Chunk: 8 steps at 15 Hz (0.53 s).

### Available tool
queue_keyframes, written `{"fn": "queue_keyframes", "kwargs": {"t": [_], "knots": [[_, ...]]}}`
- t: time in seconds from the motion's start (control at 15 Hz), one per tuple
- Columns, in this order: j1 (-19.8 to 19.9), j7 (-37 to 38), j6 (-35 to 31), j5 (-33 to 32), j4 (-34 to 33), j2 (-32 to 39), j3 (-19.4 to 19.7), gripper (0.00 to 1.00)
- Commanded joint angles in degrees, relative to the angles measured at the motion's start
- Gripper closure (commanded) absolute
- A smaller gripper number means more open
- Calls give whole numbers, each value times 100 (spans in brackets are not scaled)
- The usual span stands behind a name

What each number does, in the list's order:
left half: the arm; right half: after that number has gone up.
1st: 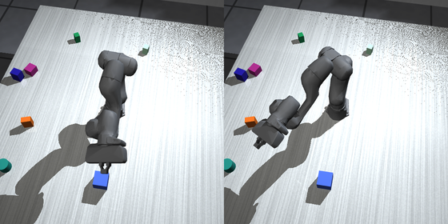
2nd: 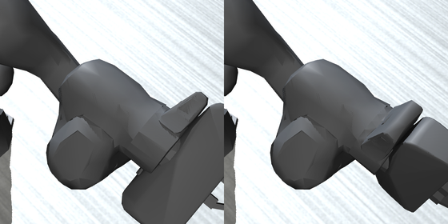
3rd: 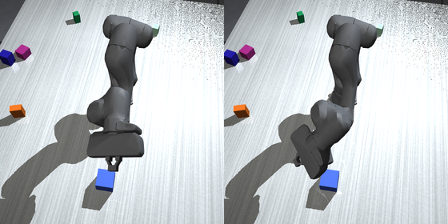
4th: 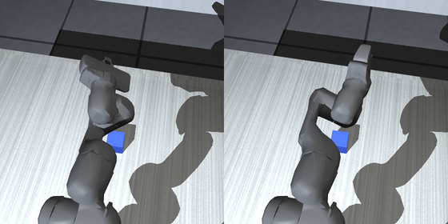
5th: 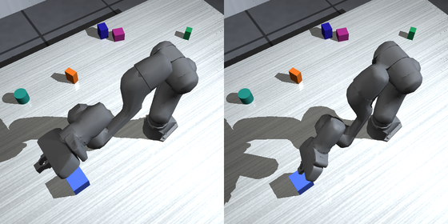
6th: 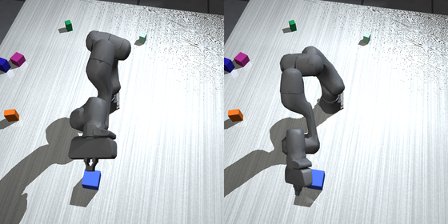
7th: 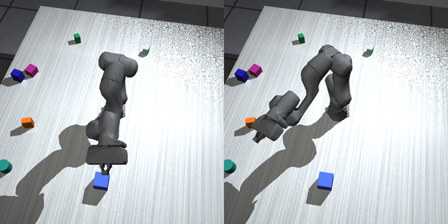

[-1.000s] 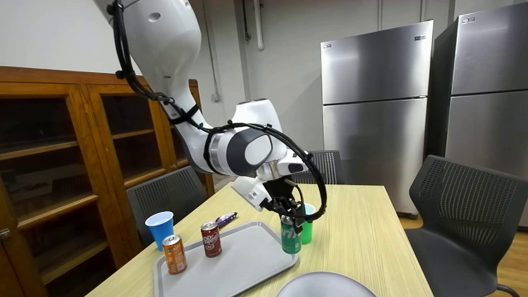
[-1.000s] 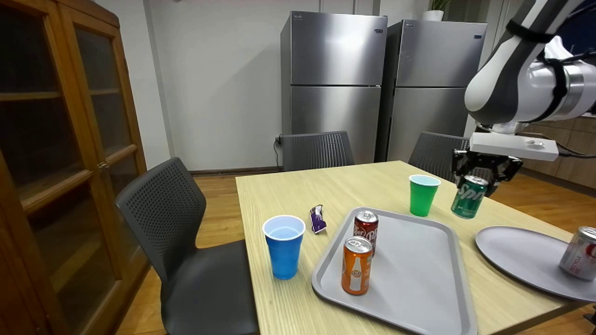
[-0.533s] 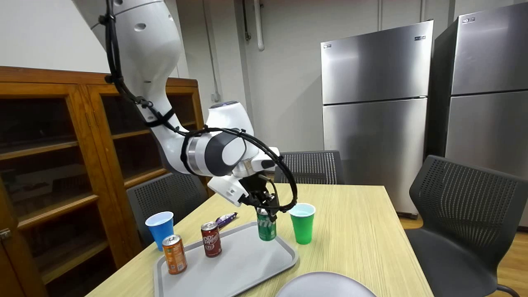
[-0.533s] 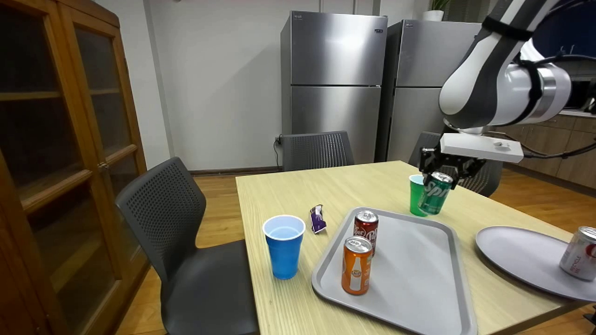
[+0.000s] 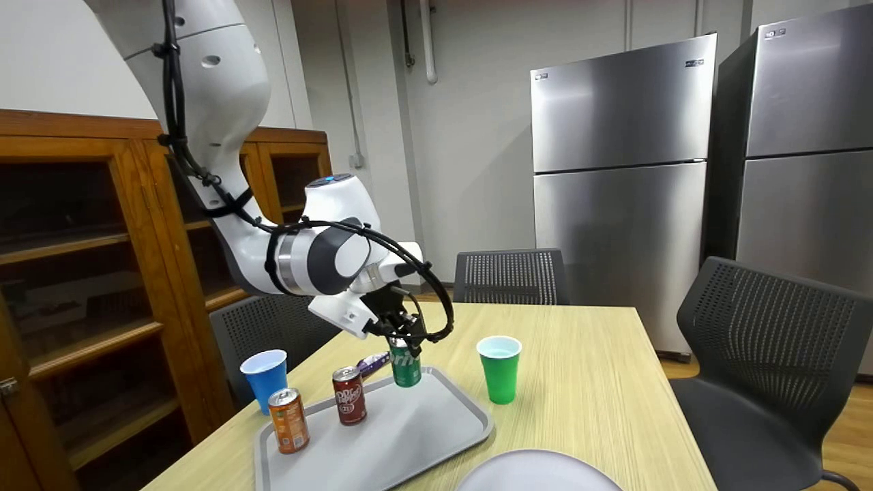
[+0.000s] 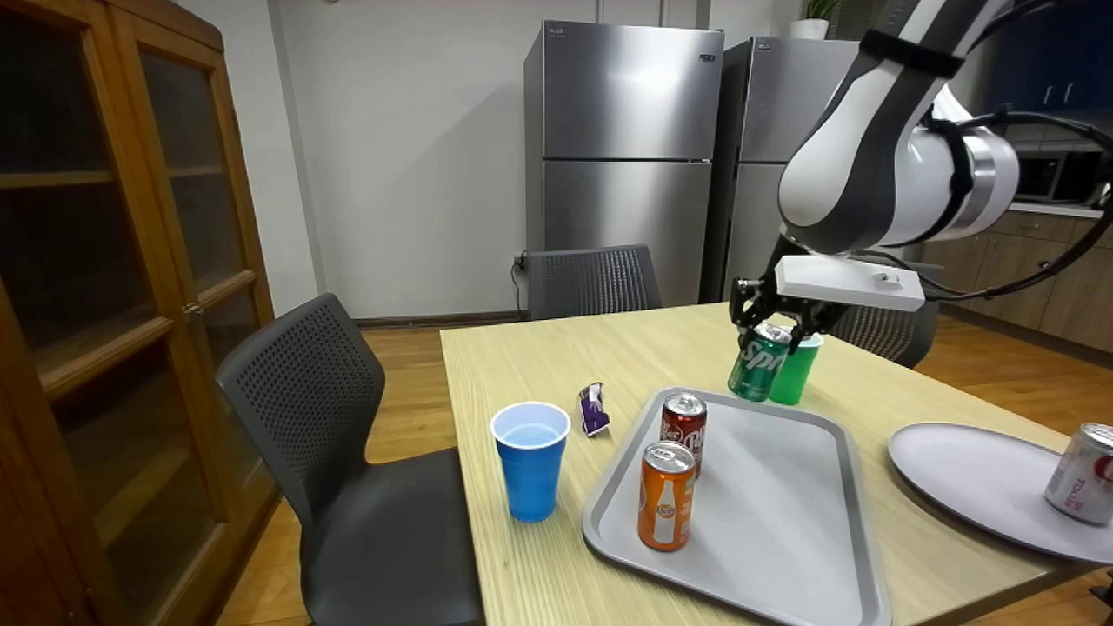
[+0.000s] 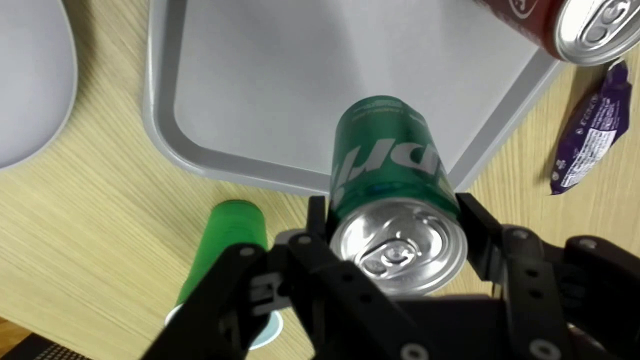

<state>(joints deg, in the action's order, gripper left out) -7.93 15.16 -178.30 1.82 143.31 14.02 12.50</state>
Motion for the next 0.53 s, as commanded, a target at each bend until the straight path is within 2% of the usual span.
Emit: {"fn": "queue_keyframes", "kwargs": {"t": [0.0,0.47], "knots": [[-130,27,-114,-15,-92,104,-55,61],[-363,157,8,3,-622,676,148,61]]}}
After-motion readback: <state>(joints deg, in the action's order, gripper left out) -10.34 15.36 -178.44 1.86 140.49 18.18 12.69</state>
